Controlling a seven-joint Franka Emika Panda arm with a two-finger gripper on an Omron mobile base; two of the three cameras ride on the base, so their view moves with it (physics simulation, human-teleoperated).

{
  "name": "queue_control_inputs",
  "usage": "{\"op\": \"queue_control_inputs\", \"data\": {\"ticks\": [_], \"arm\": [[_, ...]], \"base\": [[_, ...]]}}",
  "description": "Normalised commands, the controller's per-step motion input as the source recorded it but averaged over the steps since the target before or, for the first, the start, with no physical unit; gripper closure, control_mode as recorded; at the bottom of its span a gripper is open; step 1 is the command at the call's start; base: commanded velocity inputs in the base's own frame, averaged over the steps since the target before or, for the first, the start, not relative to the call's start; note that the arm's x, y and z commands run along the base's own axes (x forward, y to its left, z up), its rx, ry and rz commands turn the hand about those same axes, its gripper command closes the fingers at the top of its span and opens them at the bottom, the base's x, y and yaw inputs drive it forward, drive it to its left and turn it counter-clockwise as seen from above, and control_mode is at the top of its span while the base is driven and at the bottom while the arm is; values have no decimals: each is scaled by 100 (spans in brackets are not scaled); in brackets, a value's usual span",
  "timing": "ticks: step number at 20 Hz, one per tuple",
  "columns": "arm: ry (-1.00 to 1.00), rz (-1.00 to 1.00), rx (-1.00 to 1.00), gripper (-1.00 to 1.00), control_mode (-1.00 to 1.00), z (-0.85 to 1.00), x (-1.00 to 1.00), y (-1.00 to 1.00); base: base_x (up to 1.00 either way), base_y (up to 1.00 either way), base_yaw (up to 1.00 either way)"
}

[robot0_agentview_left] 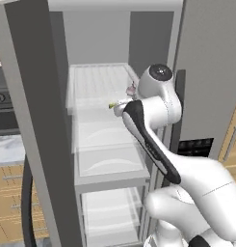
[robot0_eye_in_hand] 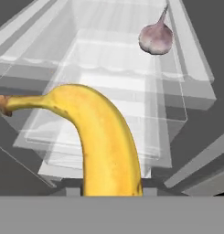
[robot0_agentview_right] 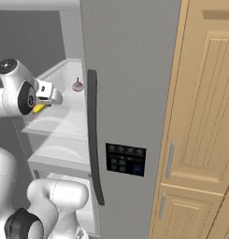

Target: Open the fridge, remove the banana, garlic, and shrimp, and place them on any counter.

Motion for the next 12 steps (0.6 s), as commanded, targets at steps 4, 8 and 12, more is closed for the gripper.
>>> {"op": "queue_control_inputs", "data": {"ticks": [4, 8, 12], "arm": [[0, 0, 0, 100, 100, 0, 0, 0], [0, 0, 0, 100, 100, 0, 0, 0], [0, 0, 0, 100, 100, 0, 0, 0]], "base": [[-100, -3, -14], [-100, -6, -32], [-61, -1, -82]]}}
